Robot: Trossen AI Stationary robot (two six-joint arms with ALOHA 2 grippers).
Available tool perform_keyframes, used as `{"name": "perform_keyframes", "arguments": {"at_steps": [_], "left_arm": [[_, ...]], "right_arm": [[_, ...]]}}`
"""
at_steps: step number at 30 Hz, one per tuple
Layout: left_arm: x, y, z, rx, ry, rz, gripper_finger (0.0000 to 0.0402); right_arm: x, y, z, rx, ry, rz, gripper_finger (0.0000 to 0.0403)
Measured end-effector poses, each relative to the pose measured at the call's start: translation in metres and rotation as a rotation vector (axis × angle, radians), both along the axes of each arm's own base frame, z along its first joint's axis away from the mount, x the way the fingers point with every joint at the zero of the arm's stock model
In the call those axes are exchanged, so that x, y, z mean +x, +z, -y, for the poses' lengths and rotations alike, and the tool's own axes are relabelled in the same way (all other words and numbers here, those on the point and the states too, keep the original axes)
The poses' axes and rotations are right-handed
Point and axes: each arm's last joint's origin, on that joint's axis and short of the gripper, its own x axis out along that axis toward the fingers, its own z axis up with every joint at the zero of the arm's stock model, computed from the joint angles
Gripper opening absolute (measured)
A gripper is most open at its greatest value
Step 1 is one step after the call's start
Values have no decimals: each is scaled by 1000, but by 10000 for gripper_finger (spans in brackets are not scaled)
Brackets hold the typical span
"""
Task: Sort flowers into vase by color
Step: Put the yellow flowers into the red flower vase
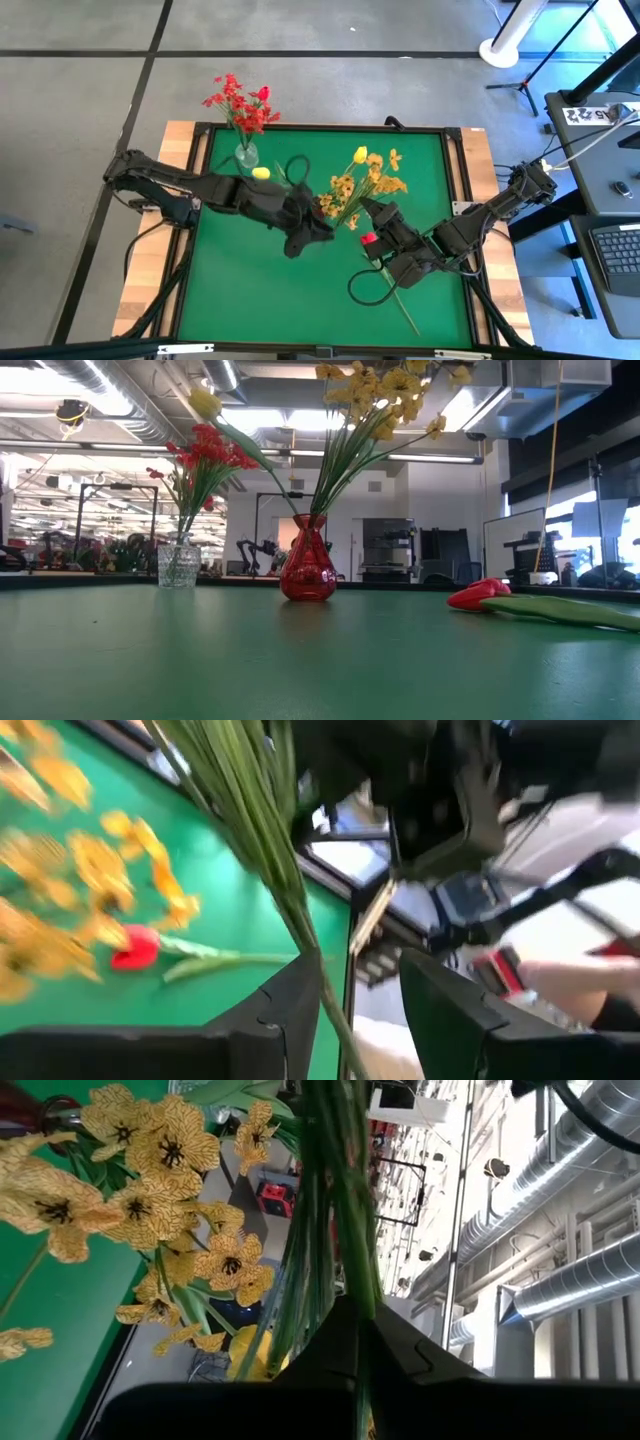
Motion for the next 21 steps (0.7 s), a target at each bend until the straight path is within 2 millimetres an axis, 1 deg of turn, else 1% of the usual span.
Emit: {"name": "perform_keyframes", "arguments": {"at_steps": [2,7,17,19,21], "left_arm": [[4,-6,4,-9,-7,-25,134],[12,-18,2,-33,21,-75,134],[13,-16,-9,-26,81,-61,131],[13,-18,-10,-14,100,-73,123],[13,-18,-11,0,114,-70,106]], "right_arm": [[0,0,0,1,1,-1,2],[0,0,0,2,0,3,2],[0,0,0,0,-3,4,2],[0,0,0,-1,-5,4,2],[0,0,0,-3,-7,4,2]]}}
